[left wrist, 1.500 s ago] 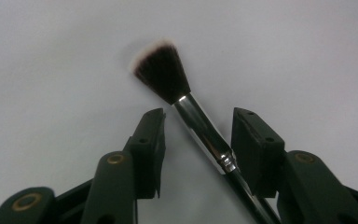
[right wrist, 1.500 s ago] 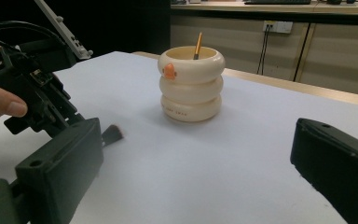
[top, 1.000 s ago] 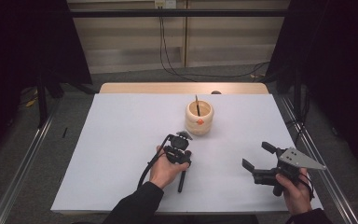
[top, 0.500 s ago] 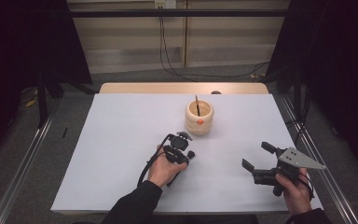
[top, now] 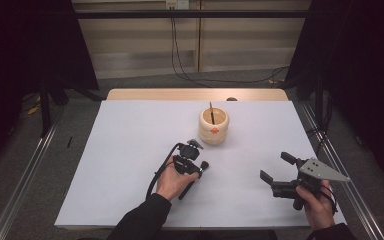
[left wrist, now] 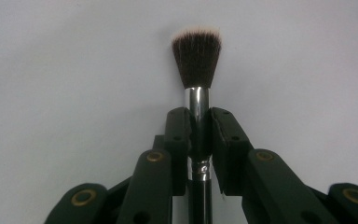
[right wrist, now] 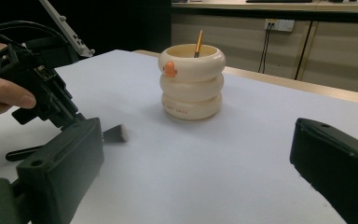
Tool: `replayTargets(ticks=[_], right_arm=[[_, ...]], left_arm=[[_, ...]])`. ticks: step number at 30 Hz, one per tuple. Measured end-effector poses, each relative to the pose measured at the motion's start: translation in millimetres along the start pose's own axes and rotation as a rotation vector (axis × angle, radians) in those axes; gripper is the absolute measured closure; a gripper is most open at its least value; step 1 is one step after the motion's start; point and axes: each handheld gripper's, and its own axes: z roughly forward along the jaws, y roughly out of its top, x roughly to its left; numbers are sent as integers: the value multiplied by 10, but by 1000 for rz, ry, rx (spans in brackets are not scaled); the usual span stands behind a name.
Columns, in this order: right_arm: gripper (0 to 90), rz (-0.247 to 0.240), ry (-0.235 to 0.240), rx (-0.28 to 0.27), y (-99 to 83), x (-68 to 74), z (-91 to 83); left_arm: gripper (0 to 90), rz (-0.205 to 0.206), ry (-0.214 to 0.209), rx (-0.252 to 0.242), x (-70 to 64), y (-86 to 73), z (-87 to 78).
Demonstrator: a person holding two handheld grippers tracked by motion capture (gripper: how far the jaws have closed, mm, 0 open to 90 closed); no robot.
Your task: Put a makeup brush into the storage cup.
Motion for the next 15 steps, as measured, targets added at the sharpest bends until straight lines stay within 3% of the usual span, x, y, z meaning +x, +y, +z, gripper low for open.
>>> replayTargets(ticks=[7,10,15], right_arm=[[21,-3,-3,2,0,-4,-2],[21,-3,-3,4,0,-1,-1],[21,-3,0,7,-1,8,-1]], left_arm=[[776,0,-25,-34,33,-14,-65],[776,19,-25,-44,26,-29,-83],[776,28,-57,-83,29,-52,-127]])
